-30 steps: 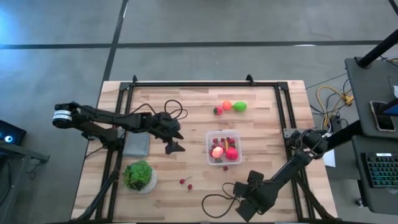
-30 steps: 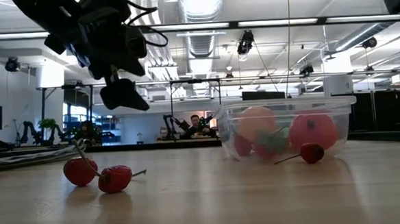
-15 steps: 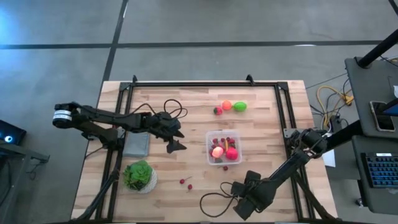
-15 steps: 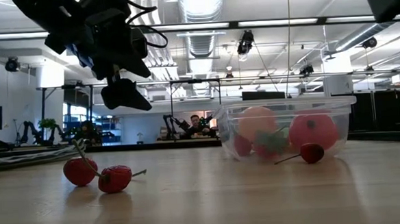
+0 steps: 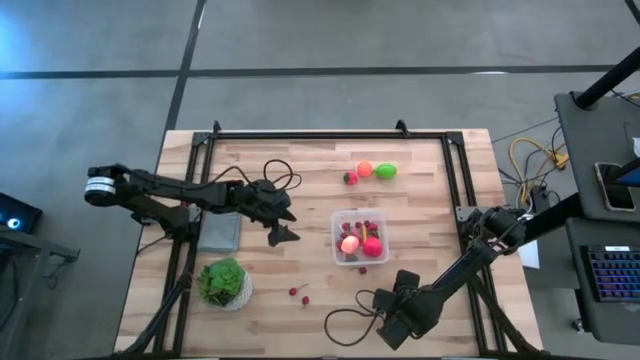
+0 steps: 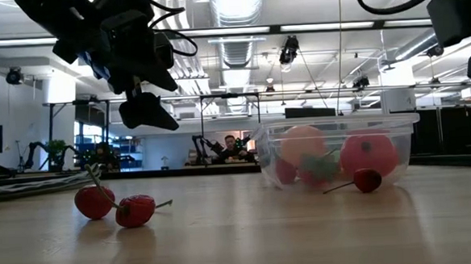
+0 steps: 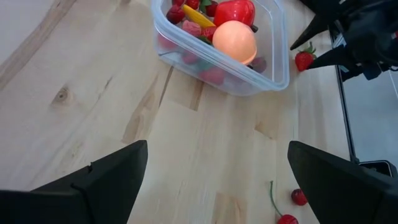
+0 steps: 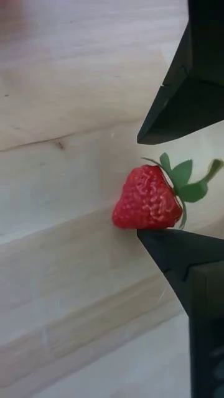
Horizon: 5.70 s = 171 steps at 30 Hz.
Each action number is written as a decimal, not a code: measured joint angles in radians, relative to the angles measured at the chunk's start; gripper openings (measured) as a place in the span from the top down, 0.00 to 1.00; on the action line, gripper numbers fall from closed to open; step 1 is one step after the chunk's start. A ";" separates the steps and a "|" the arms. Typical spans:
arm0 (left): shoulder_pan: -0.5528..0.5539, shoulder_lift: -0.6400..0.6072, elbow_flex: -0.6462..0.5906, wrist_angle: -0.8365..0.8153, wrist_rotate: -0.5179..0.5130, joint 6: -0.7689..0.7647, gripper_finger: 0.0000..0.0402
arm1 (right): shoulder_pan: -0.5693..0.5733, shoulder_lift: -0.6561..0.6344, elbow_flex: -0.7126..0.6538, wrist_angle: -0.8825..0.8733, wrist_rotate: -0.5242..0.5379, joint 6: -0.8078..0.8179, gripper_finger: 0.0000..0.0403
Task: Pick and placing Produce into tupperware
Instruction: Put the bottom strawberry into the transparent bin, then put the top left cherry into the transparent bin
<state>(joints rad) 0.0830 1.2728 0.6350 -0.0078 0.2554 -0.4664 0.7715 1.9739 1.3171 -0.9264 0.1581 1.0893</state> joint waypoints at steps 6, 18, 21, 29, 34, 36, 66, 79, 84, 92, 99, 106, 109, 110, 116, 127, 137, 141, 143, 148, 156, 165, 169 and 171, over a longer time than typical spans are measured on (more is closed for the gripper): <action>0.000 0.000 -0.001 0.000 0.000 0.000 0.07 | 0.000 0.000 -0.003 0.013 0.000 0.002 0.45; 0.000 0.000 -0.001 0.000 0.000 0.000 0.07 | 0.000 0.000 -0.003 0.028 -0.004 0.010 0.62; 0.000 0.000 -0.001 0.000 0.000 0.000 0.07 | 0.000 0.000 0.000 0.028 -0.003 0.028 0.65; 0.000 0.000 -0.001 0.000 0.000 0.000 0.07 | -0.002 -0.060 0.000 0.001 0.094 0.236 0.63; -0.001 0.000 -0.001 0.000 0.001 0.000 0.07 | -0.024 -0.192 0.001 -0.188 0.272 0.412 0.64; -0.001 0.000 -0.001 0.000 0.003 0.001 0.07 | -0.045 -0.260 -0.006 -0.247 0.339 0.454 0.64; 0.000 -0.002 0.000 -0.037 0.058 -0.006 0.07 | -0.539 -0.553 -0.232 0.097 0.169 -0.090 0.37; -0.045 -0.074 0.145 -0.476 0.068 0.240 0.18 | -0.525 -0.565 -0.202 0.095 0.179 -0.103 0.38; -0.079 -0.043 0.284 -0.720 -0.031 0.214 0.24 | -0.525 -0.565 -0.222 0.093 0.180 -0.120 0.37; -0.168 0.086 0.424 -0.894 -0.199 0.184 0.25 | -0.525 -0.565 -0.230 0.096 0.183 0.002 0.38; -0.343 0.161 0.457 -0.881 -0.207 0.185 0.25 | -0.487 -0.565 -0.229 0.101 0.182 0.207 0.37; -0.467 0.182 0.461 -0.881 -0.180 0.076 0.25 | -0.414 -0.565 -0.229 0.079 0.182 0.274 0.37; -0.481 0.178 0.464 -0.868 -0.217 -0.021 0.25 | -0.401 -0.565 -0.229 0.039 0.182 0.265 0.37; -0.481 0.178 0.467 -0.860 -0.232 -0.066 0.25 | -0.398 -0.566 -0.229 0.021 0.182 0.265 0.37; -0.484 0.182 0.478 -0.718 -0.246 -0.284 0.25 | -0.351 -0.586 -0.229 -0.016 0.157 0.225 0.37; -0.573 0.352 0.492 -0.521 -0.258 0.063 0.25 | -0.272 -0.647 -0.229 -0.135 0.173 0.181 0.39; -0.572 0.519 0.533 -0.524 -0.317 0.055 0.25 | -0.256 -0.683 -0.231 -0.148 0.239 0.193 0.40; -0.571 0.540 0.544 -0.524 -0.317 0.054 0.25 | -0.256 -0.683 -0.232 -0.147 0.250 0.192 0.40; -0.571 0.541 0.545 -0.524 -0.317 0.054 0.25 | -0.257 -0.683 -0.232 -0.147 0.263 0.193 0.40; -0.571 0.547 0.538 -0.527 -0.317 0.054 0.32 | -0.257 -0.683 -0.233 -0.147 0.273 0.192 0.40; -0.571 0.547 0.537 -0.523 -0.321 0.053 0.52 | -0.257 -0.683 -0.234 -0.147 0.283 0.192 0.39; -0.573 0.547 0.528 -0.480 -0.365 0.015 0.56 | -0.257 -0.683 -0.235 -0.147 0.288 0.188 0.40; -0.573 0.547 0.521 -0.481 -0.375 0.002 0.56 | -0.257 -0.682 -0.235 -0.147 0.288 0.182 0.39; -0.575 0.547 0.521 -0.480 -0.374 0.002 0.56 | -0.257 -0.682 -0.235 -0.147 0.288 0.170 0.39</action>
<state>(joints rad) -0.4923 1.8198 1.1561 -0.4877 -0.1188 -0.4648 0.5148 1.2915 1.0822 -1.0733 0.4461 1.2589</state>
